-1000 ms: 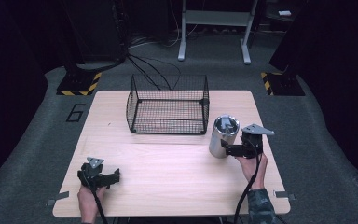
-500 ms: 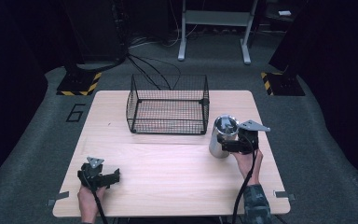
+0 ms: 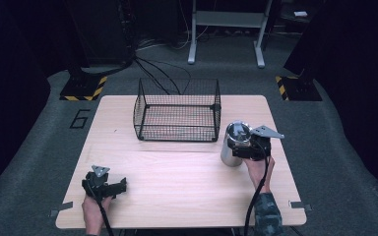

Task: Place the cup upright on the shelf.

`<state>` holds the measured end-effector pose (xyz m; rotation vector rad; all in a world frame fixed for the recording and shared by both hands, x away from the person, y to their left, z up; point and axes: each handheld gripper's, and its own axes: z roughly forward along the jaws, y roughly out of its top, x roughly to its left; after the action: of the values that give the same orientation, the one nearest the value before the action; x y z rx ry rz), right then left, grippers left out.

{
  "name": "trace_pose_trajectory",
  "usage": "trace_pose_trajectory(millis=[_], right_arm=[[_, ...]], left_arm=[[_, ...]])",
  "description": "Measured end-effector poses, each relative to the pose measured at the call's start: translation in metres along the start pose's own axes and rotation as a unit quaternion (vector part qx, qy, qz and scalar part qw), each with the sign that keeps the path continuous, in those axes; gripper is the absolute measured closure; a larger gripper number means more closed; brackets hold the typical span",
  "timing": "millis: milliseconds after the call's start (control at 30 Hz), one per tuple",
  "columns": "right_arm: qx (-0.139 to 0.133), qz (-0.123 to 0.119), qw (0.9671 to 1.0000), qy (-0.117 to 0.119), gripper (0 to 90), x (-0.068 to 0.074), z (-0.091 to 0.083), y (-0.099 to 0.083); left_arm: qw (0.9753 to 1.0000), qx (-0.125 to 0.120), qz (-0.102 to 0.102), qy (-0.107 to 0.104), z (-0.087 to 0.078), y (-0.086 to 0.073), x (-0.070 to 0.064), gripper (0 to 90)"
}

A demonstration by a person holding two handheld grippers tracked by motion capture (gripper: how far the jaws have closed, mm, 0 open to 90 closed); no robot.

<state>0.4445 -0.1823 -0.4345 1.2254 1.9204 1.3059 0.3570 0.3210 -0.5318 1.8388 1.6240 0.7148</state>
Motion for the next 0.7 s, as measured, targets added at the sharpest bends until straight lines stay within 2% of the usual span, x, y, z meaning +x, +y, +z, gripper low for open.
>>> trace_pose_trajectory(millis=[467,700], right_arm=[[-0.021,0.011,0.9997,0.008,0.0,-0.001,0.007,-0.003],[-0.02,0.014,0.9997,0.008,0.0,-0.001,0.012,-0.004]], left_arm=[[1.0,-0.001,0.001,0.001,0.0,0.0,0.0,0.5],[1.0,-0.001,0.002,0.001,0.0,0.0,0.0,0.5]])
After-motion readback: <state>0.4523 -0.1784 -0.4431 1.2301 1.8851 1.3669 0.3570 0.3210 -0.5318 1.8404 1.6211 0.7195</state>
